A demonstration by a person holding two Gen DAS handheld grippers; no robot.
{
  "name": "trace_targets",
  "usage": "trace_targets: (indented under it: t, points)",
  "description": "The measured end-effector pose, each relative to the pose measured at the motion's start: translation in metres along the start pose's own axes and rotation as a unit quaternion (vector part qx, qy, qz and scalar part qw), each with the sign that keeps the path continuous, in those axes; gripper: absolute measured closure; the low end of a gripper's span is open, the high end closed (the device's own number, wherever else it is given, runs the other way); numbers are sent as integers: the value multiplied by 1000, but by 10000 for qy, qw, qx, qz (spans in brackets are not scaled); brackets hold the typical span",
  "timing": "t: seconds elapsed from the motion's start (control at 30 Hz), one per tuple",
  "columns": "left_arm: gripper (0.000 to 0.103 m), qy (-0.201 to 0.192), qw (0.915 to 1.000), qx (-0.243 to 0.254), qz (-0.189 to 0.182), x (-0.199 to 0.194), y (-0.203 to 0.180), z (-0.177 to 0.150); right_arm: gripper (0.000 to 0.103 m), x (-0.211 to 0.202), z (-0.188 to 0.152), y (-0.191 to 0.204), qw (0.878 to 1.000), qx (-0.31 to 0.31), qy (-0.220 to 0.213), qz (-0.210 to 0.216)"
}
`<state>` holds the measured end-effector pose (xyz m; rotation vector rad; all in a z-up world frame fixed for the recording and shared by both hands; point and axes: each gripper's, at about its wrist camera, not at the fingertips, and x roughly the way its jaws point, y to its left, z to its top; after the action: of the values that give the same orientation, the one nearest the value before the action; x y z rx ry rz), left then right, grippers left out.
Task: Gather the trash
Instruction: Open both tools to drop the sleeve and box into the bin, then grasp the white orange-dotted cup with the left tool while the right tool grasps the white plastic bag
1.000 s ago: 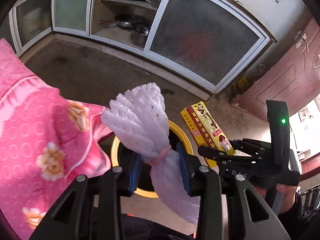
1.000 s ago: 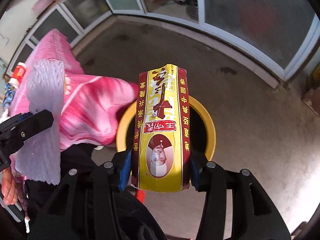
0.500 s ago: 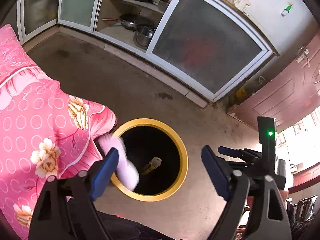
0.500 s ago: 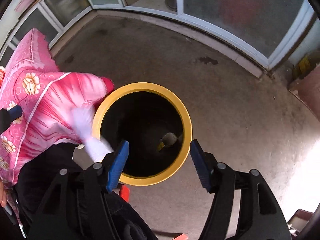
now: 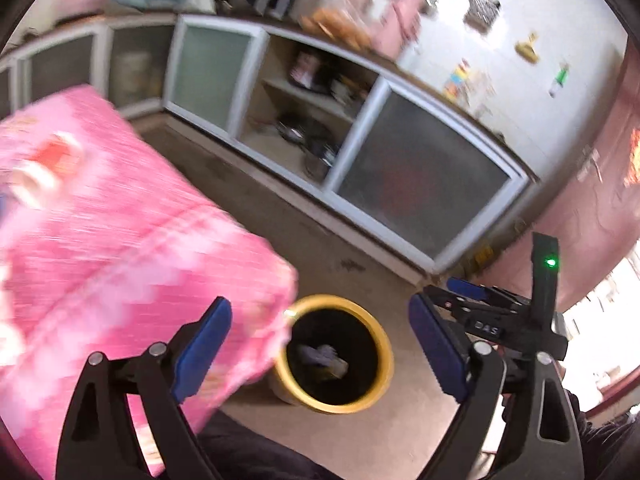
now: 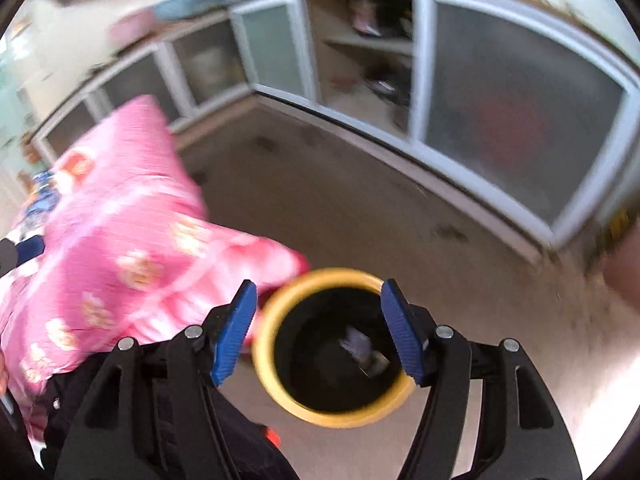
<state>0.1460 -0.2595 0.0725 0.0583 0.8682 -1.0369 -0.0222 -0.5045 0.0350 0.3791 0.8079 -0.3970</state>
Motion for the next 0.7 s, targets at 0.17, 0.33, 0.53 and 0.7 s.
trace_targets:
  t: [0.17, 0.33, 0.53, 0.7]
  points:
    - [10, -577, 9938, -294, 907, -76, 61, -10, 36, -4, 24, 88, 9949, -680, -280, 687]
    - [8, -901, 9754, -821, 1835, -144, 132, -29, 35, 10, 36, 181, 9803, -1441, -322, 1315]
    - [8, -844, 9206, -1242, 3604, -194, 210, -55, 34, 25, 29, 278, 9607, -2148, -264, 1739]
    - [8, -756, 8871, -1407, 4331, -199, 244, -64, 34, 43, 24, 344, 9467, -2596, -95, 1907]
